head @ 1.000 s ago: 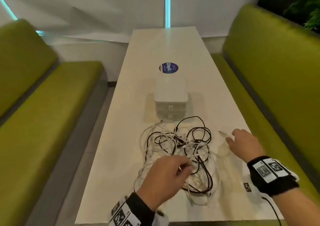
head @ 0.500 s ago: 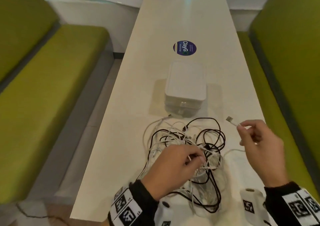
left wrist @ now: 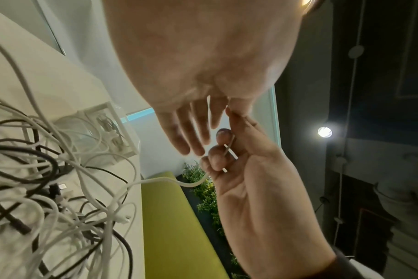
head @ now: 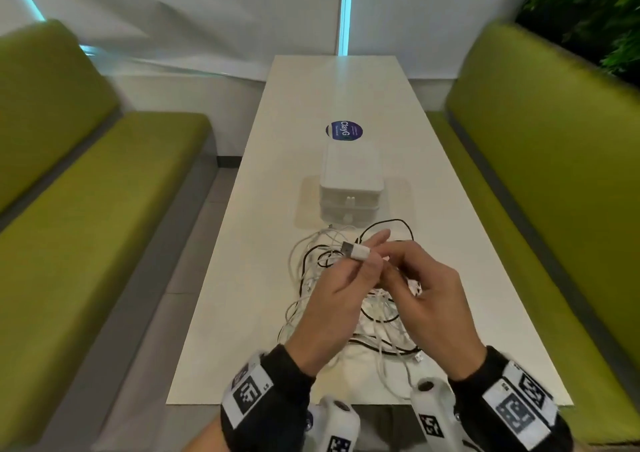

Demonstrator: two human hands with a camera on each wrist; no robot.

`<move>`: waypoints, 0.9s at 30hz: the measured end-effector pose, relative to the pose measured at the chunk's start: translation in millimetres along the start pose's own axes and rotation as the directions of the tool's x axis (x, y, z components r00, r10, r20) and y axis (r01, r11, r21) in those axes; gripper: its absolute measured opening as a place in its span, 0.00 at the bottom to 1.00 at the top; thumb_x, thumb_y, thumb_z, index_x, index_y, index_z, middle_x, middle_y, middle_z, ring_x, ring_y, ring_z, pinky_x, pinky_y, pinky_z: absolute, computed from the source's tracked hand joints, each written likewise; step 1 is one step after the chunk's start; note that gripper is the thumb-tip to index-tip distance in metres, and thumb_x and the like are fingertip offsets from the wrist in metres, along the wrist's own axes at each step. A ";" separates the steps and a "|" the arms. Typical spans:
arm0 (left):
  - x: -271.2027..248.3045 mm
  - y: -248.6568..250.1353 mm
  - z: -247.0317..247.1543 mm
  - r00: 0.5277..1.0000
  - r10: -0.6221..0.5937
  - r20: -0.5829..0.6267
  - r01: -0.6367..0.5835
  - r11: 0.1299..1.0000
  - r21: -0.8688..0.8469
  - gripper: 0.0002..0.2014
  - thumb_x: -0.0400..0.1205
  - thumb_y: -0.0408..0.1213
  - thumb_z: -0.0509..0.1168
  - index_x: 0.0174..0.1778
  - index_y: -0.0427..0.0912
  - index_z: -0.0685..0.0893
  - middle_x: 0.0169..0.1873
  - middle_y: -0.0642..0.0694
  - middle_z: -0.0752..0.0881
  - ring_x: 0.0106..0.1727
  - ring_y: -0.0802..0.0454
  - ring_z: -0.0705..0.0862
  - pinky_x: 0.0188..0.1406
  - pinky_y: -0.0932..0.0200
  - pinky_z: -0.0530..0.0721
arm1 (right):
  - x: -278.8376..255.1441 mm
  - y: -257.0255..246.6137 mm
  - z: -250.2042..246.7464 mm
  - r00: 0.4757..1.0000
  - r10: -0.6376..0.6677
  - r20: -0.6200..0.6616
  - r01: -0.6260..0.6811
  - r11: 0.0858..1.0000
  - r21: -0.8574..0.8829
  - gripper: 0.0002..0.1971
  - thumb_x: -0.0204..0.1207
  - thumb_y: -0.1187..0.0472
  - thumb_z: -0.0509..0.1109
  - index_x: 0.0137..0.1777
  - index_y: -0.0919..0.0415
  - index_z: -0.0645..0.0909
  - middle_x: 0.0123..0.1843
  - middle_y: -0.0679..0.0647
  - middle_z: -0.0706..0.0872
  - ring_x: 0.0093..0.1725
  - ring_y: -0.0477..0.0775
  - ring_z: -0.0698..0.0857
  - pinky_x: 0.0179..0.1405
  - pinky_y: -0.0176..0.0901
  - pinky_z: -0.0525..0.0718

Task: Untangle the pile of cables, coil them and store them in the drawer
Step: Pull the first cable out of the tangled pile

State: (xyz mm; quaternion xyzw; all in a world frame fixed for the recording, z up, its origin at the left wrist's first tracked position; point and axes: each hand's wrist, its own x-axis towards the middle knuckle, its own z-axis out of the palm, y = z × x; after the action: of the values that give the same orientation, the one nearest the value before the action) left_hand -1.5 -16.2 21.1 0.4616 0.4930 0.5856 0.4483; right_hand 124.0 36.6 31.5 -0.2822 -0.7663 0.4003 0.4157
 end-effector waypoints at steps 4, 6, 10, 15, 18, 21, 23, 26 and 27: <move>-1.5 5.5 2.4 0.992 0.086 -0.091 -0.088 0.996 -0.023 0.18 0.89 0.42 0.53 0.56 0.41 0.88 0.53 0.48 0.91 0.59 0.54 0.87 0.59 0.62 0.82 | -3.5 12.9 2.5 0.994 -0.037 0.099 0.059 0.971 -0.233 0.08 0.85 0.51 0.60 0.47 0.51 0.77 0.42 0.42 0.87 0.31 0.44 0.81 0.30 0.40 0.77; 0.8 6.0 -3.4 0.983 0.069 -0.173 -0.086 0.991 -0.097 0.19 0.89 0.42 0.52 0.52 0.36 0.86 0.51 0.43 0.91 0.57 0.47 0.88 0.59 0.56 0.83 | -2.0 23.2 0.0 0.986 -0.037 0.165 0.102 0.910 -0.403 0.16 0.84 0.43 0.53 0.42 0.51 0.72 0.28 0.42 0.78 0.24 0.42 0.73 0.25 0.37 0.67; 5.0 17.6 -28.5 0.957 -0.058 -0.283 -0.077 0.893 -0.443 0.17 0.89 0.45 0.50 0.39 0.40 0.75 0.25 0.47 0.75 0.32 0.47 0.85 0.47 0.53 0.86 | 5.9 34.0 -6.9 0.965 -0.060 0.255 0.169 0.885 -0.434 0.21 0.84 0.40 0.53 0.37 0.54 0.71 0.22 0.44 0.68 0.23 0.43 0.71 0.23 0.32 0.63; 5.1 22.6 -50.3 0.947 0.108 -0.303 -0.189 0.949 -0.253 0.19 0.89 0.47 0.52 0.34 0.43 0.73 0.22 0.52 0.63 0.23 0.54 0.63 0.27 0.61 0.72 | 20.9 35.3 0.5 0.912 -0.134 0.387 0.317 0.830 -0.460 0.18 0.84 0.41 0.54 0.36 0.50 0.67 0.22 0.44 0.67 0.21 0.46 0.68 0.21 0.41 0.69; 3.5 26.8 -80.8 0.918 0.163 -0.363 -0.240 0.954 -0.178 0.18 0.87 0.44 0.52 0.32 0.45 0.75 0.20 0.54 0.63 0.21 0.56 0.60 0.22 0.64 0.66 | 26.3 37.8 -7.7 0.904 -0.127 0.407 0.327 0.819 -0.471 0.18 0.84 0.40 0.54 0.36 0.47 0.64 0.21 0.43 0.65 0.21 0.45 0.67 0.21 0.32 0.62; -5.6 26.5 -104.5 0.909 0.225 -0.350 -0.225 0.974 0.041 0.18 0.86 0.44 0.54 0.31 0.49 0.78 0.20 0.56 0.64 0.21 0.57 0.60 0.22 0.63 0.62 | 22.7 43.5 -11.4 0.901 -0.104 0.422 0.313 0.828 -0.464 0.20 0.83 0.38 0.55 0.35 0.49 0.67 0.20 0.43 0.65 0.21 0.43 0.68 0.22 0.30 0.62; -12.2 21.0 -106.0 0.913 0.284 -0.293 -0.187 0.930 0.317 0.18 0.86 0.49 0.56 0.32 0.52 0.80 0.20 0.56 0.66 0.22 0.56 0.63 0.23 0.62 0.62 | 19.9 44.0 -4.9 0.896 -0.083 0.436 0.307 0.825 -0.474 0.20 0.83 0.38 0.55 0.35 0.50 0.68 0.20 0.44 0.67 0.22 0.47 0.71 0.22 0.36 0.66; -15.4 8.0 -92.4 0.968 0.226 -0.109 -0.107 0.765 0.634 0.19 0.84 0.58 0.53 0.34 0.54 0.80 0.20 0.55 0.71 0.23 0.60 0.67 0.26 0.60 0.63 | 20.1 38.6 5.6 0.900 -0.049 0.434 0.290 0.809 -0.511 0.21 0.82 0.37 0.54 0.35 0.51 0.70 0.20 0.45 0.68 0.22 0.49 0.71 0.23 0.46 0.72; -15.6 3.4 -86.0 0.980 0.187 -0.067 -0.088 0.712 0.697 0.20 0.84 0.59 0.52 0.35 0.53 0.80 0.20 0.55 0.72 0.23 0.59 0.68 0.26 0.60 0.63 | 19.9 35.9 8.4 0.897 -0.038 0.440 0.290 0.802 -0.523 0.21 0.81 0.37 0.54 0.35 0.51 0.71 0.20 0.45 0.68 0.22 0.48 0.71 0.23 0.47 0.73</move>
State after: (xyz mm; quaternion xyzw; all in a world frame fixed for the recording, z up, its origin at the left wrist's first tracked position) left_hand -83.6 -45.9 15.4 0.5907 0.6683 0.4209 0.1654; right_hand 110.5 67.4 6.4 -0.2355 -0.9423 0.1611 0.1753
